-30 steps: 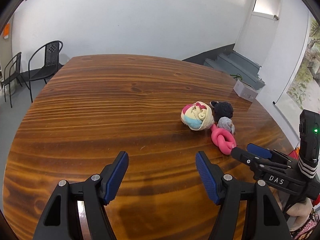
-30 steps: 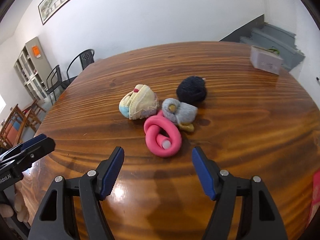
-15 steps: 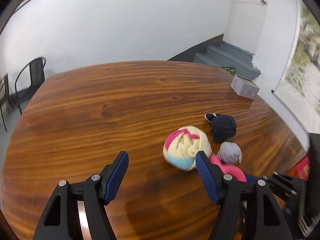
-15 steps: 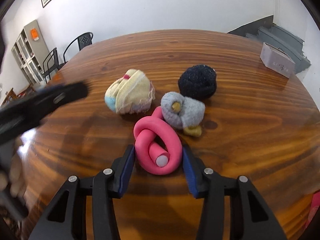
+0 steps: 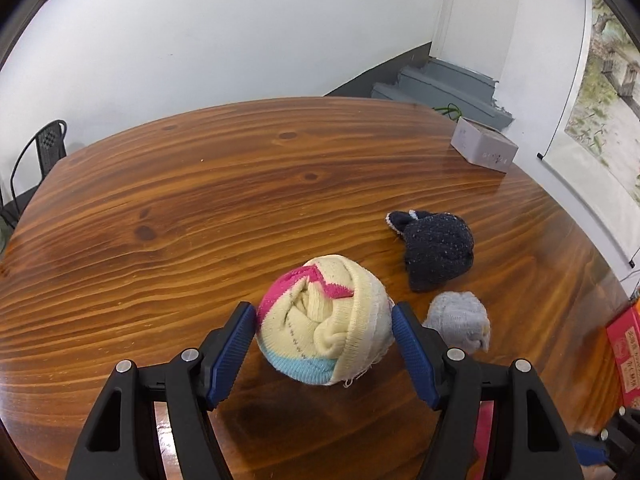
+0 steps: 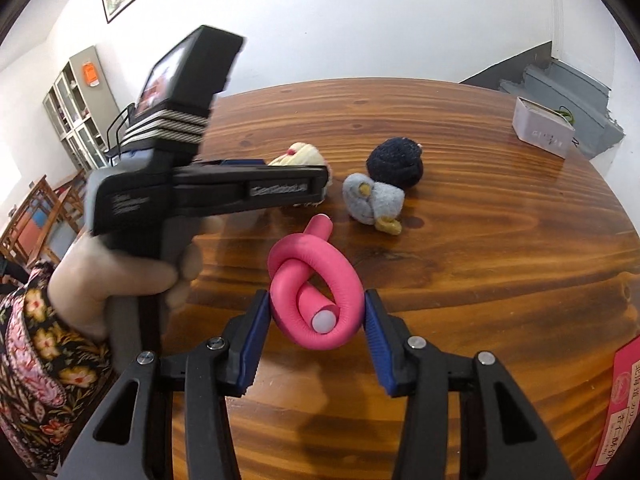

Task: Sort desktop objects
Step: 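Lift and carry the sock ball and pink tube over the red tin tray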

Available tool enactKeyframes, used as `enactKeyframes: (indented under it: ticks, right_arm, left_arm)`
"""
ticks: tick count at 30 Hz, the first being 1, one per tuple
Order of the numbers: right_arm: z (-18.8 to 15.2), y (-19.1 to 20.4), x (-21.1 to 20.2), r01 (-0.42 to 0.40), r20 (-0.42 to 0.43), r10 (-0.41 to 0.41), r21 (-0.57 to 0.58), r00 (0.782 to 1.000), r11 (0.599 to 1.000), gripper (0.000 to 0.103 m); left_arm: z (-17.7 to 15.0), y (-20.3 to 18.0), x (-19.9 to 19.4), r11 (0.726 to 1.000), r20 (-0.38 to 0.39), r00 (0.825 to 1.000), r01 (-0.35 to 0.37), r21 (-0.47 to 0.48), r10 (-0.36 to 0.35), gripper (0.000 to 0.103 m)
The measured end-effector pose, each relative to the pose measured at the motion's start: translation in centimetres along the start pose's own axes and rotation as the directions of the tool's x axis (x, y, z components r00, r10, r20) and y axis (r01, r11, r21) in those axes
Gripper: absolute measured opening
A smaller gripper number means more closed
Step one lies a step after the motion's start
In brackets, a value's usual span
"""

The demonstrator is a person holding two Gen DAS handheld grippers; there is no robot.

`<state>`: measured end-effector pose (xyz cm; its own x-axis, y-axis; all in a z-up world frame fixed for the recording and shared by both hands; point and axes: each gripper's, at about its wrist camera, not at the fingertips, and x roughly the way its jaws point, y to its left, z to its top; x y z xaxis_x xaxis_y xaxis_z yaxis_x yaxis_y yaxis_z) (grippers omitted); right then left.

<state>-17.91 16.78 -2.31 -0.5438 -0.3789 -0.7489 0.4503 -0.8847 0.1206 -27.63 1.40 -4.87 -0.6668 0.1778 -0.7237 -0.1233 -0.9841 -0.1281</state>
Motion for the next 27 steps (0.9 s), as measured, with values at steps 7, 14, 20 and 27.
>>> enactKeyframes:
  ticks: [7, 14, 20, 27]
  right_arm:
    - [0.1, -0.1, -0.3, -0.003, 0.029, 0.003, 0.005, 1.000, 1.000, 0.050]
    - [0.2, -0.3, -1.3, -0.004, 0.072, 0.002, 0.016, 0.997, 1.000, 0.050]
    - [-0.2, -0.7, -3.1, -0.007, 0.110, 0.000, 0.064, 0.994, 0.998, 0.050]
    - [-4.0, -2.3, -8.4, -0.008, 0.209, -0.025, 0.154, 0.977, 0.988, 0.050]
  left_arm:
    - [-0.8, -0.2, -0.9, 0.999, 0.022, 0.999, -0.045, -0.028, 0.046, 0.065]
    - [-2.2, -0.4, -6.7, 0.991, 0.142, 0.982, -0.122, -0.054, 0.128, 0.065]
    - [-3.5, -1.8, -12.2, 0.987, 0.228, 0.960, -0.155, -0.050, 0.162, 0.065]
    - [-5.5, -5.5, -16.0, 0.994, 0.272, 0.956, -0.105, -0.025, 0.107, 0.065]
